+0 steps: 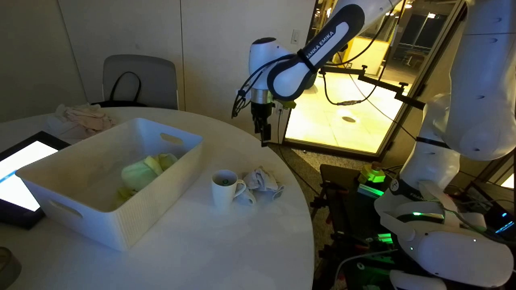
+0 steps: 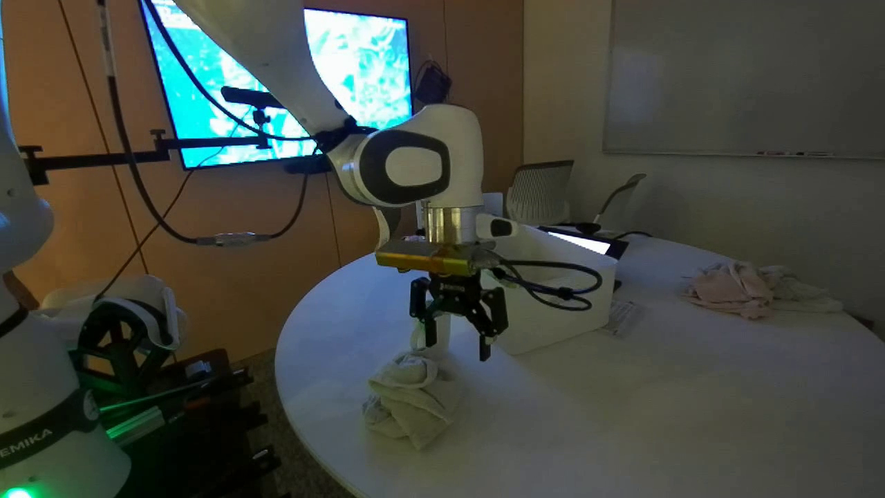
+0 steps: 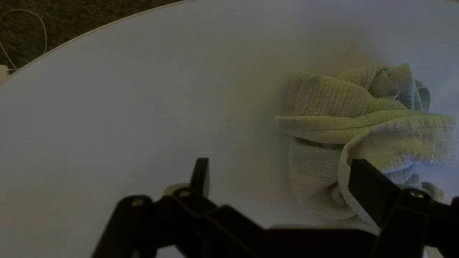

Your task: Put the cloths in the box and put the markers in the cup

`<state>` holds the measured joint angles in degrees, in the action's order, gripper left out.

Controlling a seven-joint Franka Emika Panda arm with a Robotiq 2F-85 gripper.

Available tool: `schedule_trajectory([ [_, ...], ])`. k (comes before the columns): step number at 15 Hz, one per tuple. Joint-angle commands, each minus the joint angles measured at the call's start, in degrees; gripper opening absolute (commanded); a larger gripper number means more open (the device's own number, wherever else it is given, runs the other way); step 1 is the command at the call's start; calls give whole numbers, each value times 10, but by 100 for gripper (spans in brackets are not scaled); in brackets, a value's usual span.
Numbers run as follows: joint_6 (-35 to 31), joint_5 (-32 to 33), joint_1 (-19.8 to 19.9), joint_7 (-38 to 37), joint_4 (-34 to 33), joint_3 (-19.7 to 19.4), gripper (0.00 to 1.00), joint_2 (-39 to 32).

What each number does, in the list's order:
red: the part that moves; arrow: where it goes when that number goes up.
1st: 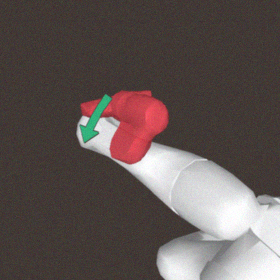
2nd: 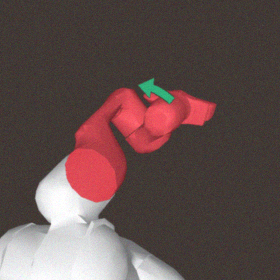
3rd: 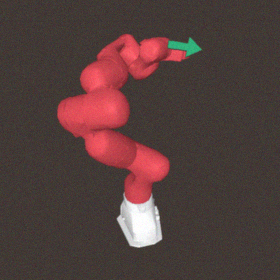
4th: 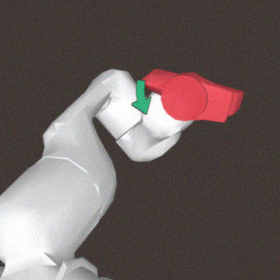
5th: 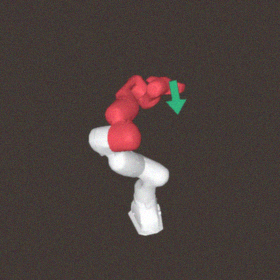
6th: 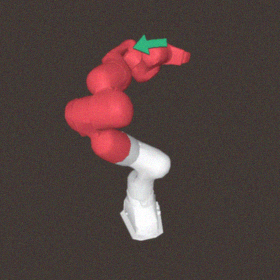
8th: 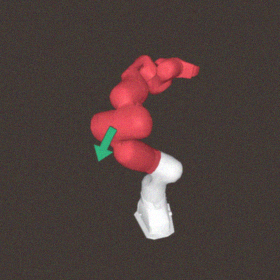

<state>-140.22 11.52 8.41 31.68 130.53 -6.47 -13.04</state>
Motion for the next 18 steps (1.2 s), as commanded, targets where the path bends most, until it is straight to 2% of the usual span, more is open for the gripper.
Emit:
schedule_trajectory([
  [1, -76, -32, 8, -10, 72, 15, 100, 33],
  [4, -116, -25, -3, -46, 118, 18, 100, 44],
  [8, -136, 5, -17, -92, 141, 16, 100, 55],
  [12, -136, 6, -23, -92, 149, 23, 100, 62],
  [18, -131, -11, -28, -85, 154, 38, 100, 36],
])
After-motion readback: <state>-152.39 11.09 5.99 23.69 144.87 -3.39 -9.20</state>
